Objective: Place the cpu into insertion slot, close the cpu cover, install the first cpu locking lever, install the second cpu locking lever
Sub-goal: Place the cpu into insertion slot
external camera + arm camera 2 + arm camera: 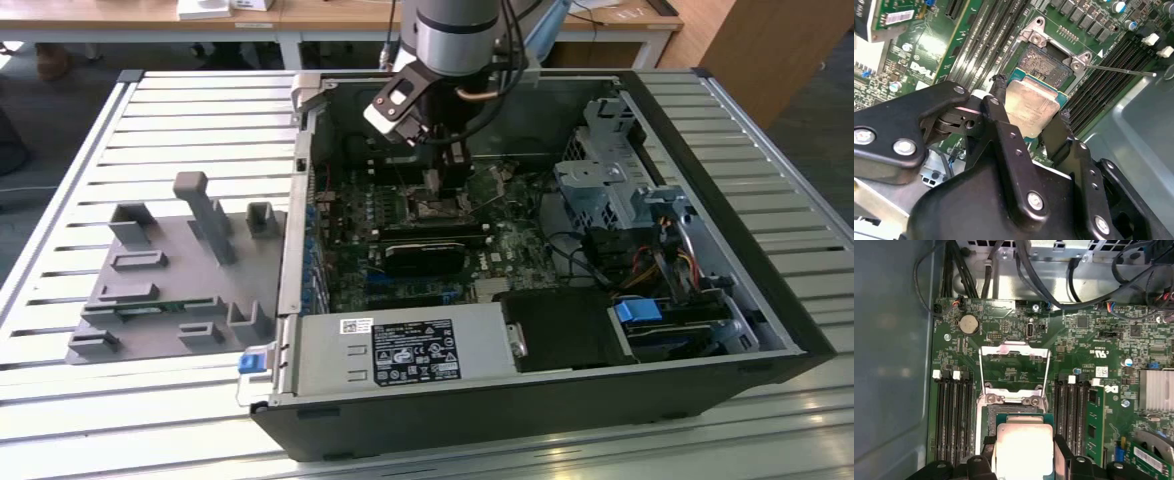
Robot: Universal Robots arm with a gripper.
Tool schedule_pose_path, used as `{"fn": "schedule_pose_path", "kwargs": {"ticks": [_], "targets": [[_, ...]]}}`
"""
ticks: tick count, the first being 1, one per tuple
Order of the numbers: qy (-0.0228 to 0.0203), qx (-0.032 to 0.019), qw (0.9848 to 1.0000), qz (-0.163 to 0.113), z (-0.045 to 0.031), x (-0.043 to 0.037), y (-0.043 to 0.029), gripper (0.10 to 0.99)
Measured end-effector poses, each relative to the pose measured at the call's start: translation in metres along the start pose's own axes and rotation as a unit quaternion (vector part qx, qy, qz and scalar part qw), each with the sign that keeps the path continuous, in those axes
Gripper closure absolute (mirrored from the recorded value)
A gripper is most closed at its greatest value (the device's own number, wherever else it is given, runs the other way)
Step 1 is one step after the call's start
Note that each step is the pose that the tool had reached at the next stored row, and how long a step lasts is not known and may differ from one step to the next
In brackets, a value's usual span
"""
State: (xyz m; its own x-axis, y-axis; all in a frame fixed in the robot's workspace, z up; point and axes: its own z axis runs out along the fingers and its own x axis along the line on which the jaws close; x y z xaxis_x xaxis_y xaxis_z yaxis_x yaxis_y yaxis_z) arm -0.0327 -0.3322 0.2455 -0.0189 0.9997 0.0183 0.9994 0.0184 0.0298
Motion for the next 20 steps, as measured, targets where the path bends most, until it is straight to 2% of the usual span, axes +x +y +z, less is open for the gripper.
{"fn": "schedule_pose_path", "kwargs": {"ticks": [5,20], "targets": [[0.0002,0.0,1.0,0.0,0.0053,0.0051,-0.0001,0.549],[0.0,0.0,1.0,0.001,0.0149,0.008,-0.0008,0.549]]}}
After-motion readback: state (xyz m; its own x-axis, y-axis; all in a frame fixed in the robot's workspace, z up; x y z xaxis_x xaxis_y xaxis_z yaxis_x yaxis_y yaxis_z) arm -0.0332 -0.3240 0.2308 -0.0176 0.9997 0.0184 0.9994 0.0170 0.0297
